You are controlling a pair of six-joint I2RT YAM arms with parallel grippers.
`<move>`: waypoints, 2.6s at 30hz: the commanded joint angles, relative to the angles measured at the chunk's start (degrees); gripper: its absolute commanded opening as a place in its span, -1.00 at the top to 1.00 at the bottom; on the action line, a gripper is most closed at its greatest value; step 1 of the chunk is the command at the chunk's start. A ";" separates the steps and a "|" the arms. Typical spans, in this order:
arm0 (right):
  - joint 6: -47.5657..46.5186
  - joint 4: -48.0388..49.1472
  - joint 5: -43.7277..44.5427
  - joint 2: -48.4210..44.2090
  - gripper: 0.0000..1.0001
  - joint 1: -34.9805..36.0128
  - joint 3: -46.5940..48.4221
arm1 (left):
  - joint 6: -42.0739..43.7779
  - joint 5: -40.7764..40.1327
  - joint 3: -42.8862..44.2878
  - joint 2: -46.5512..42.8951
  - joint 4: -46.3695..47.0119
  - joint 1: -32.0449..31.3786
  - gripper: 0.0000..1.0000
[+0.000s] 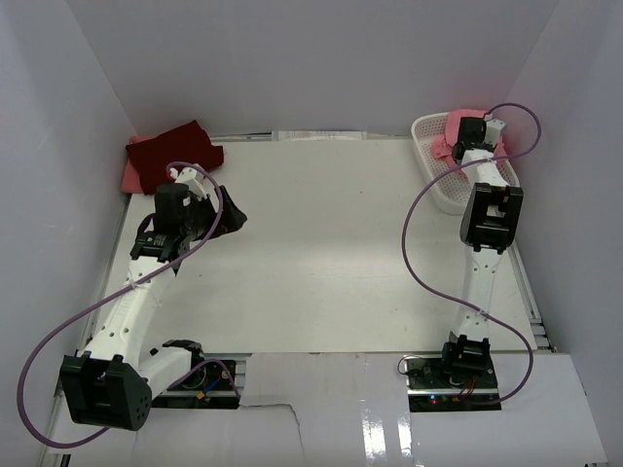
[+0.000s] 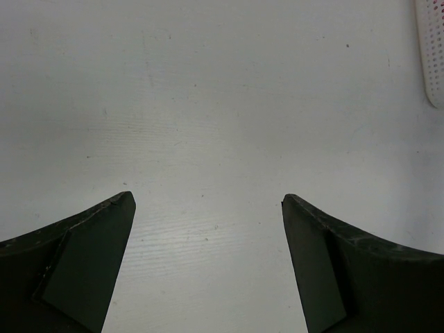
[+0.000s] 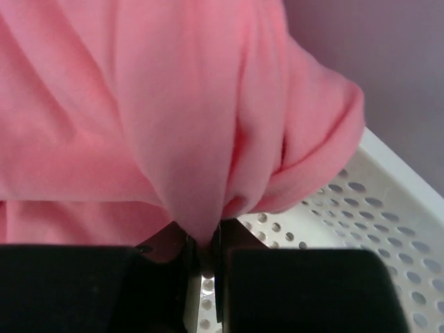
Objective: Fold and stack the t-shirts
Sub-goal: Grab crumpled tshirt from bin with the right arm, then move the tshirt to the center of the board
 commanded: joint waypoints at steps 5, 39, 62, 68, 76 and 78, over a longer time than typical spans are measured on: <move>-8.21 7.18 -0.83 -10.44 0.85 5.06 -0.56 | 0.70 -1.24 -0.28 -1.16 0.61 -0.20 -0.96; -4.98 -7.85 -34.49 -68.77 -0.80 31.18 -62.46 | -1.32 0.07 0.60 0.77 -2.55 -0.55 -0.96; -5.43 -11.88 -20.50 -11.08 -0.80 15.98 -6.11 | 1.14 1.13 -0.55 0.24 -5.01 -1.35 -0.96; -7.45 -13.19 -28.37 -10.01 -0.80 14.57 4.17 | 0.97 1.04 0.24 0.33 -5.27 -1.43 -0.96; -9.82 -12.76 -44.14 -36.84 -0.80 28.59 -23.59 | -0.96 -1.21 2.08 1.56 -8.16 -1.61 -0.96; -9.65 -12.23 -45.45 -42.59 -0.80 33.09 -31.37 | -3.32 -5.27 2.88 3.05 -11.42 -1.52 -0.96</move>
